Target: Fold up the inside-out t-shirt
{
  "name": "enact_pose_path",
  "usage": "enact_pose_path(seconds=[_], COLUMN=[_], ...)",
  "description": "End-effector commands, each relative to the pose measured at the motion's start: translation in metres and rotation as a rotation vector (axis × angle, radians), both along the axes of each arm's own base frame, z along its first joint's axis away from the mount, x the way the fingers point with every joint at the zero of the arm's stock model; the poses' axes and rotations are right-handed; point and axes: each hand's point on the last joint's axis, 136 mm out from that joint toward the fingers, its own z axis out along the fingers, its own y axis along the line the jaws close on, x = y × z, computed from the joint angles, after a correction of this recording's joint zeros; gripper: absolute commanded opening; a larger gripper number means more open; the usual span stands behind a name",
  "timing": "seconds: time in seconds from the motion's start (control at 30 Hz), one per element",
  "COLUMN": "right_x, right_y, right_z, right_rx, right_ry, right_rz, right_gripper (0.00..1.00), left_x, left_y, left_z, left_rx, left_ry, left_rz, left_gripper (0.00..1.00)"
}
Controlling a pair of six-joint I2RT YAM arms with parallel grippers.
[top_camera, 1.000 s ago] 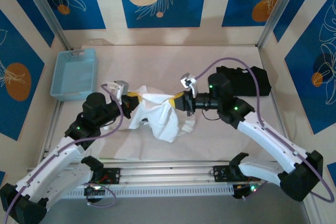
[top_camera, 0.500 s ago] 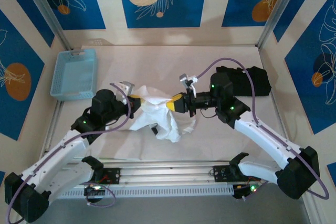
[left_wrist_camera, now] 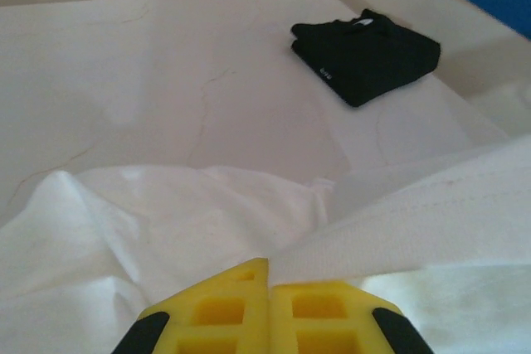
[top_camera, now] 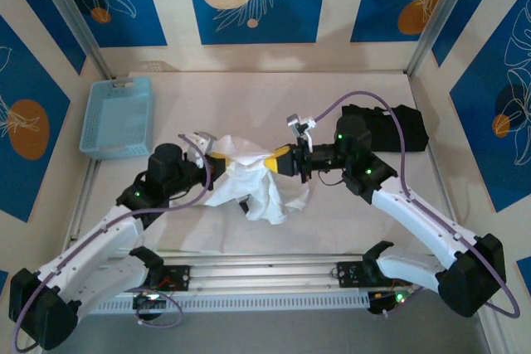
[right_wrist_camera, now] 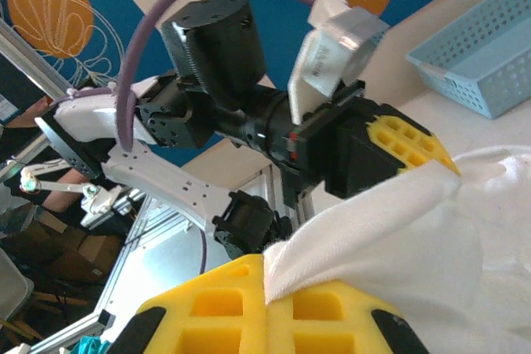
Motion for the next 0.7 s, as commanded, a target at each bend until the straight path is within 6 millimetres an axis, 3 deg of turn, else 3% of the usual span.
enact_pose_path(seconds=[0.0, 0.2, 0.47, 0.67], right_x=[-0.001, -0.008, -0.009, -0.010], right_y=[0.002, -0.001, -0.005, -0.004], right_z=[0.005, -0.001, 0.003, 0.003], right_rx=[-0.007, -0.044, -0.057, -0.054], right_ry=[-0.042, -0.081, -0.091, -0.077], right_rz=[0.005, 0.048, 0.069, 0.098], right_gripper=[0.00, 0.00, 0.00, 0.00], left_x=[-0.011, -0.019, -0.031, -0.029], left_y=[-0.007, -0.005, -0.011, -0.017], left_z=[0.026, 0.037, 0.039, 0.047], left_rx=[-0.095, -0.062, 0.076, 0.196], left_ry=[-0.100, -0.154, -0.236, -0.330], left_rz=[-0.074, -0.105, -0.191, -0.230], left_gripper=[0.09, 0.42, 0.60, 0.64])
